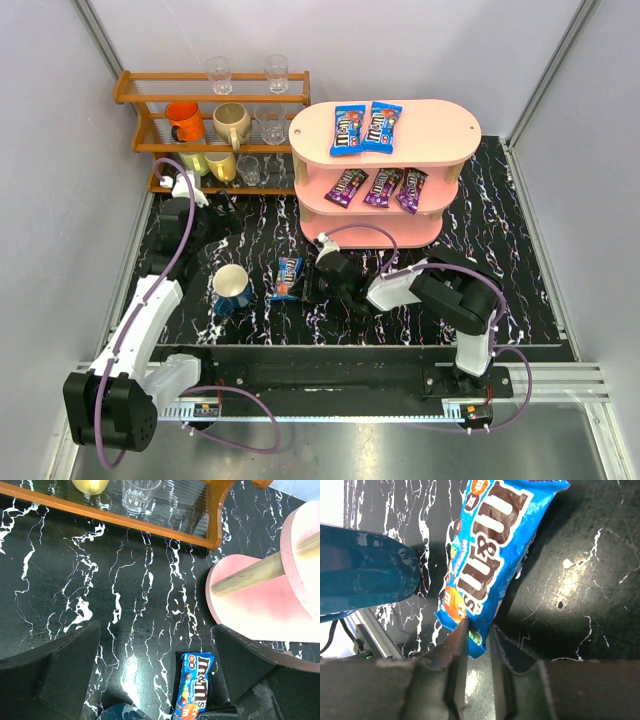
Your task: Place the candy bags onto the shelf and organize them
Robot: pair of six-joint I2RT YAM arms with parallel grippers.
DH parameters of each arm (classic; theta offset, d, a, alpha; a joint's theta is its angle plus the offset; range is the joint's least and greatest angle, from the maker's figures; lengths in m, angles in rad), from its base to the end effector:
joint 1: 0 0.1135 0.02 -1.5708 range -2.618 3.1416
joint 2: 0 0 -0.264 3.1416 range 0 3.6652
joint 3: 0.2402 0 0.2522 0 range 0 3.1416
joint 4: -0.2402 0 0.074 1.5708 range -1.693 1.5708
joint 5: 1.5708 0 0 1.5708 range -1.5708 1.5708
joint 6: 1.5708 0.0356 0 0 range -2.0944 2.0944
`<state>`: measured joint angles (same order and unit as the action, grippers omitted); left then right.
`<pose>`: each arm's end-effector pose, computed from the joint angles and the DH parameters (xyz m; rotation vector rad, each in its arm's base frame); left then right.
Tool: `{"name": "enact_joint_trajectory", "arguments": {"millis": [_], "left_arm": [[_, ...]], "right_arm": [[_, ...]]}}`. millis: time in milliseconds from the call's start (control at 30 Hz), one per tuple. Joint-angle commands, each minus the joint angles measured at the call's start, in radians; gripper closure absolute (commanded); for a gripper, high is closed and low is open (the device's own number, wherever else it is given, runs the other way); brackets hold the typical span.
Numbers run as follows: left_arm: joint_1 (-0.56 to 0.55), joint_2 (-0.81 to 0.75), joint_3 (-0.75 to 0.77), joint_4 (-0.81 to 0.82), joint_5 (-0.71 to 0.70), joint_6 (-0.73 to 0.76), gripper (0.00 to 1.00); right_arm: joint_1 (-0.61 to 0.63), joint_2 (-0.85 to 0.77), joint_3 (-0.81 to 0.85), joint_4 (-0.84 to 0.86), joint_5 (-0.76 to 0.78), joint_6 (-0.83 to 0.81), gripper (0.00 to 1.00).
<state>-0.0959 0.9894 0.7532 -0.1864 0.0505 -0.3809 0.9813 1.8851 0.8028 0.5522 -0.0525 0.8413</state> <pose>0.2259 -0.0235 0.2902 -0.2530 1.9946 -0.3564 0.2009 0.3037 0.1210 -0.1969 2.3098 1.0870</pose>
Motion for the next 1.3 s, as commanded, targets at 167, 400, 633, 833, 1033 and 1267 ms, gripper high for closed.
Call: {"name": "enact_joint_trajectory", "arguments": {"millis": [167,400,633,833,1033,1267], "left_arm": [[0.005,-0.018,0.037,0.036,-0.015,0.013,0.01],[0.005,-0.021,0.037,0.036,-0.012,0.013,0.01],[0.005,-0.012,0.035,0.039,-0.008,0.008,0.01],[0.005,-0.009,0.038,0.044,0.000,0.010,0.01],[0.005,-0.017,0.038,0.039,-0.005,0.013,0.01],[0.005,-0.017,0.037,0.039,-0.001,0.010,0.01]], "right_arm": [[-0.009,-0.062,-0.031,-0.032,-0.043,-0.082,1.00],[-0.009,-0.328,-0.155,-0.239,-0.060,-0.185,1.00],[-0.006,-0.563,-0.255,-0.460,-0.049,-0.261,1.00],[-0.010,-0.635,-0.252,-0.579,0.035,-0.262,0.52],[-0.010,-0.696,-0.186,-0.728,0.229,-0.243,0.44],[0.020,-0.617,-0.033,-0.798,0.229,-0.267,1.00]]}}
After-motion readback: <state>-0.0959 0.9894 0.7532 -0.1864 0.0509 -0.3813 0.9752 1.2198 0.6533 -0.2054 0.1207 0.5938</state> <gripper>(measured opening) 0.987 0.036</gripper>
